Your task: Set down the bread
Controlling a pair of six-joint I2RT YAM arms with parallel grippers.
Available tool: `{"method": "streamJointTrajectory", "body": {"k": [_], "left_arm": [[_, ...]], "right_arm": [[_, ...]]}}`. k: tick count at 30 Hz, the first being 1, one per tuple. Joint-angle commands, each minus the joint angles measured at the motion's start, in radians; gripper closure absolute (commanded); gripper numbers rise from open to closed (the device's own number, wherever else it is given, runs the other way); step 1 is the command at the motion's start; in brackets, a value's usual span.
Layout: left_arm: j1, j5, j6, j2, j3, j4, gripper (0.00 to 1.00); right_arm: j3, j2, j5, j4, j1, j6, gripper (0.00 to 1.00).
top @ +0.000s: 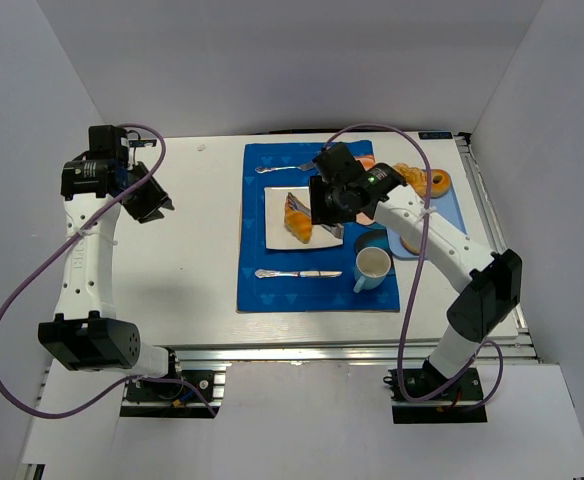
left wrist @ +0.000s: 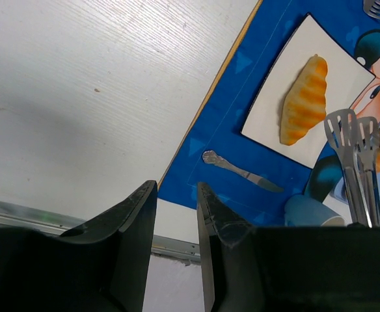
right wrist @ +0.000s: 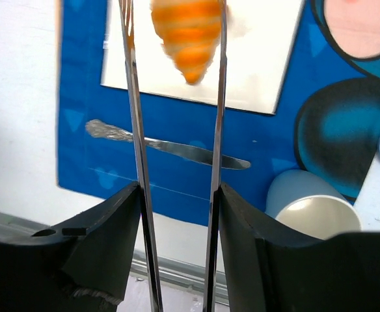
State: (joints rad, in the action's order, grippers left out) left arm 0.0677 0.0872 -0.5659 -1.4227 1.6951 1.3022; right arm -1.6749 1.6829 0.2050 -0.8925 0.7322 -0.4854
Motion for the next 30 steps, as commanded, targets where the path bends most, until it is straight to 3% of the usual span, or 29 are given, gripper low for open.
{"method": "streamJointTrajectory", "body": {"k": [1,8,15,21,30], "left_arm": [[-0.008,-0.052,-0.011,0.027,0.020,0.012,0.58],[-0.006,-0.057,-0.058,0.030,0.055,-0.017,0.58],[-0.006,-0.266,-0.101,0.064,0.143,0.052,0.59],[-0.006,-0.268,-0.180,0.140,0.137,0.040,0.58],[-0.006,-0.239,-0.158,0.192,0.117,0.048,0.58]], "right_arm": [[-0.089,-0.051,0.008,-0.006,0.056,0.004,0.45],[-0.347,0.106,0.054,-0.037,0.249,-0.067,0.46],[-0.404,0.253,0.095,0.078,0.367,-0.174,0.45],[-0.551,0.455,0.126,0.171,0.446,-0.248,0.48],[-0.539,0.682,0.096,0.280,0.484,-0.378,0.48]]}}
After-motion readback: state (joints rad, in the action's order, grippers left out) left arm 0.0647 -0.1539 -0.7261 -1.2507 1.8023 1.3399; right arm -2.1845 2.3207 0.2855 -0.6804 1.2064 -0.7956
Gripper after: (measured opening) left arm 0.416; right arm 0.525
